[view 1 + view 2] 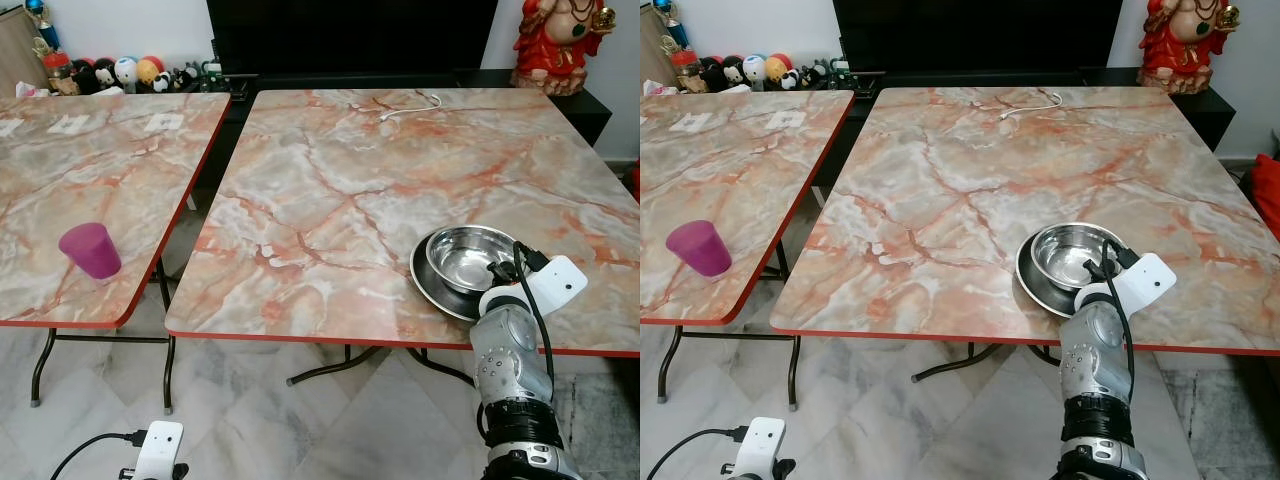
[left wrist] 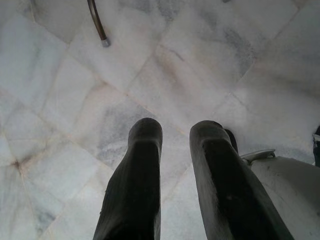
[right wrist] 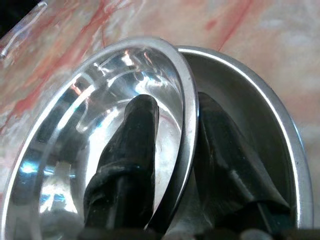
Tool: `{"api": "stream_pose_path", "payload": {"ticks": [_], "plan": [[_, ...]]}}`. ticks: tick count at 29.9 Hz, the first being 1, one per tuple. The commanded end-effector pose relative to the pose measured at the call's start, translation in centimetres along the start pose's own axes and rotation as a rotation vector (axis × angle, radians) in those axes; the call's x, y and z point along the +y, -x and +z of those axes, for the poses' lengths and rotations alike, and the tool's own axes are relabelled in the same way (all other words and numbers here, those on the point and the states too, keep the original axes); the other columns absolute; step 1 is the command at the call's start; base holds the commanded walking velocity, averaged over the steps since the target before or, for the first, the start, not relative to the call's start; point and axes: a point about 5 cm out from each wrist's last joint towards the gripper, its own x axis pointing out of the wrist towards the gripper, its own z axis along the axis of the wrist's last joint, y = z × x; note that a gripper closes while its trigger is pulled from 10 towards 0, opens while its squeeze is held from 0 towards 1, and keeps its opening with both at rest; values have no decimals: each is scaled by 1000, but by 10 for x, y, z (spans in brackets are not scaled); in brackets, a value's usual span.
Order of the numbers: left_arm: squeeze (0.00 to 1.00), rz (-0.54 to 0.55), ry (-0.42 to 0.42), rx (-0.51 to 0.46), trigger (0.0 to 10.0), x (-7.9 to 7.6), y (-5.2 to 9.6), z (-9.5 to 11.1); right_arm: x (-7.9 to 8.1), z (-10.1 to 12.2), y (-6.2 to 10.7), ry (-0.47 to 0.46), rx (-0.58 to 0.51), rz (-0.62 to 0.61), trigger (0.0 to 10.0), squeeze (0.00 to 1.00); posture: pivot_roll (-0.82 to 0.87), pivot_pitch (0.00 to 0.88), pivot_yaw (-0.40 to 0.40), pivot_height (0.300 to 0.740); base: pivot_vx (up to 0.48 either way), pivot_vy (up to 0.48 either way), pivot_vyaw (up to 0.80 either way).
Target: Setting the table
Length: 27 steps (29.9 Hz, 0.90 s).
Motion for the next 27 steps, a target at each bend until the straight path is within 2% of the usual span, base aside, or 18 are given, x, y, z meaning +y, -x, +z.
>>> {"api": "stream_pose_path", "payload": {"ticks": [1,17,22,27], "plan": [[0,14,-4,12,10000,4,1,-3,3,3,3,9,-15,3,10000,0,39,23,25,740,0,0,0],[0,10,-3,10,10000,2,0,-1,-2,-5,15,12,1,-32,10000,0,27,22,23,740,0,0,0],[0,12,0,10,10000,2,0,-1,-6,-3,19,56,-31,-51,10000,0,28,23,21,740,0,0,0],[0,11,0,12,10000,1,0,-2,-13,0,24,53,-62,-72,10000,0,28,21,17,740,0,0,0]]}}
